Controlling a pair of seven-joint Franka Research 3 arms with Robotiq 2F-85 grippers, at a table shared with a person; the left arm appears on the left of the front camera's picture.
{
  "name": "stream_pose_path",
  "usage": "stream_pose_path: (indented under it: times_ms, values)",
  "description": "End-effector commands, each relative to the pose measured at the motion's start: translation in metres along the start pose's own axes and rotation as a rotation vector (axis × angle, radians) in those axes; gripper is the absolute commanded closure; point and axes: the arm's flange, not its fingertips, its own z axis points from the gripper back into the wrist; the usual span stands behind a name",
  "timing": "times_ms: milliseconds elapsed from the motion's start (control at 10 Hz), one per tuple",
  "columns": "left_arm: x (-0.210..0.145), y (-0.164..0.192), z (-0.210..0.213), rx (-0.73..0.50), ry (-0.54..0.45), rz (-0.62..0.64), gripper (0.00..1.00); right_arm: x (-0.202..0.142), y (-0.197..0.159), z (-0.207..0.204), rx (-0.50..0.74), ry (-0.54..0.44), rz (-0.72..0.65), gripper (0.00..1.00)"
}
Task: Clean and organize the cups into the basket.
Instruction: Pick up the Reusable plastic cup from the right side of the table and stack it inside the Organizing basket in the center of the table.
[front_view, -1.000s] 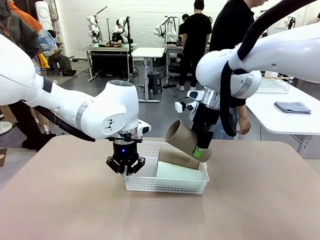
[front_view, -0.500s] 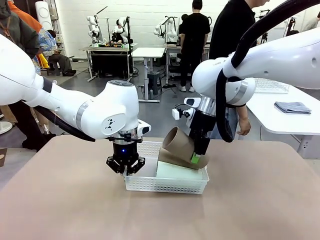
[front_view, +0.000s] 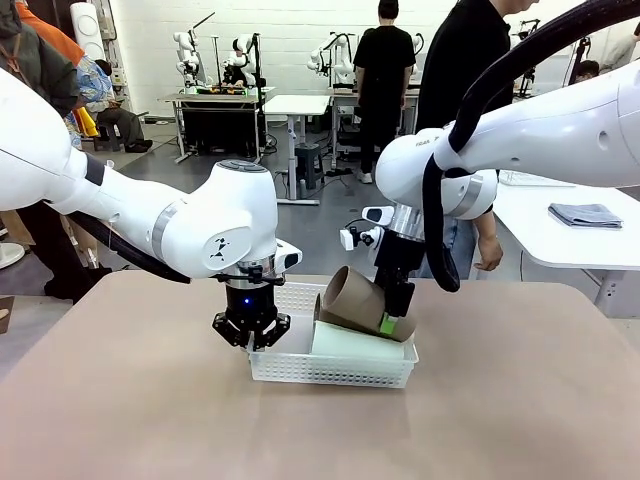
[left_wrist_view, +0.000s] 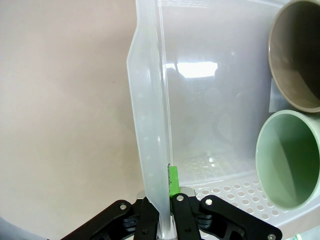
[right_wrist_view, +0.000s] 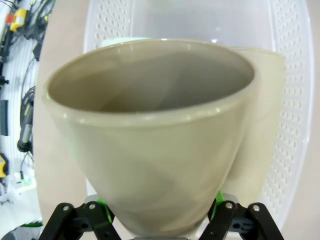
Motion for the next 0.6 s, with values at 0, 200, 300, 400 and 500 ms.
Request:
stream_pose_path:
  times_ms: [0,200,300,400,500]
  values:
    - [-0.0007,0.0000,-0.0016,0.004,0.001,-0.001,1.00,0.0078,-0.0090,-0.0068,0.015,0.040,-0.035,0.04]
    - [-0.0007,0.0000,-0.0016,0.004,0.001,-0.001,1.00,0.0085,-0.0068,-0.0055,0.011,0.040,-0.031,0.00]
    - [-0.0007,0.0000,-0.0016,0.004,0.001,-0.001,1.00,0.0081,-0.0066,-0.0052,0.010,0.038,-0.030,0.00]
    - [-0.0007,0.0000,-0.0016,0.004,0.001,-0.001,1.00,0.0075,-0.0060,-0.0042,0.011,0.034,-0.030,0.00]
    - [-0.0007,0.0000,-0.0016,0.004,0.001,-0.001,1.00,0.0073,-0.0053,-0.0038,0.009,0.030,-0.027,0.00]
